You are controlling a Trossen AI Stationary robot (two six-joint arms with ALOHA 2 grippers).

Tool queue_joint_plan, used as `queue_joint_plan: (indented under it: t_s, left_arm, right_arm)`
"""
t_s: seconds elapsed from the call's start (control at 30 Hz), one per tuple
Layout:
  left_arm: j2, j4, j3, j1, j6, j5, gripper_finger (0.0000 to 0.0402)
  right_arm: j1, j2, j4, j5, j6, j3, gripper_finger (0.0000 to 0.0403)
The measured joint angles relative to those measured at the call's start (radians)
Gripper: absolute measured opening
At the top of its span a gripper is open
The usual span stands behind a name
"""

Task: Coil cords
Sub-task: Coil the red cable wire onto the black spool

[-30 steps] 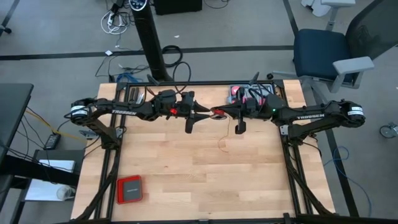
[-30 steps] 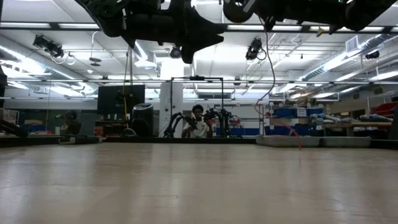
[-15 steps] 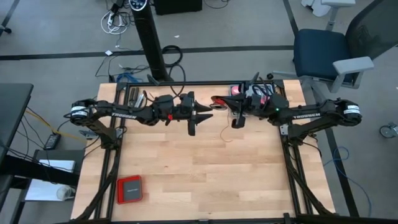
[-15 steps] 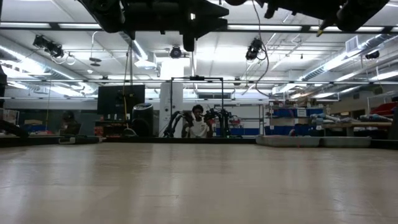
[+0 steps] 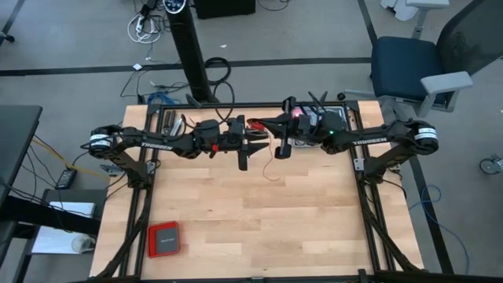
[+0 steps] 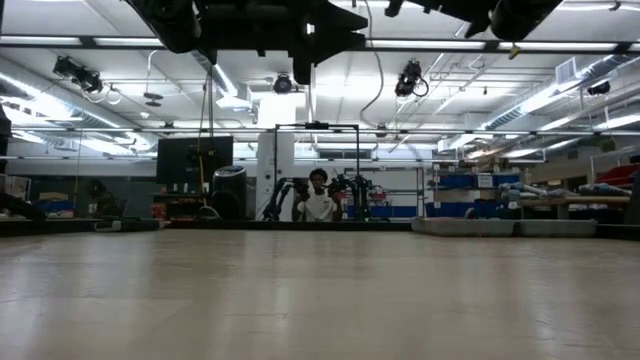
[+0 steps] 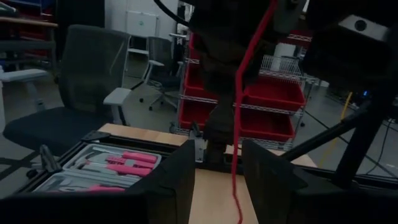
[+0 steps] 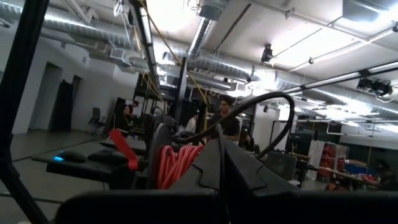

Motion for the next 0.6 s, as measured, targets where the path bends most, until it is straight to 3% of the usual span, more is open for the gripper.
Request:
queue_joint_plan:
  t_s: [0.33, 0.4, 0.5, 0.6]
  left_arm:
    - [0.001, -0.062, -0.001, 0.000, 0.007, -0.004, 0.0130]
    - [0.001, -0.087, -0.001, -0.001, 0.036, -0.026, 0.0106]
    - [0.001, -0.106, -0.001, 0.004, 0.050, -0.035, 0.0031]
    - [0.001, -0.109, -0.001, 0.006, 0.050, -0.047, 0.0007]
  right_arm:
    - [-0.002, 0.054, 0.012, -0.003, -0.028, 0.039, 0.0004]
    - [-0.002, 0.054, 0.014, -0.003, -0.027, 0.039, 0.0004]
    - [-0.002, 0.054, 0.014, -0.004, -0.017, 0.039, 0.0004]
    - [-0.002, 0.055, 0.014, -0.021, 0.017, 0.039, 0.0004]
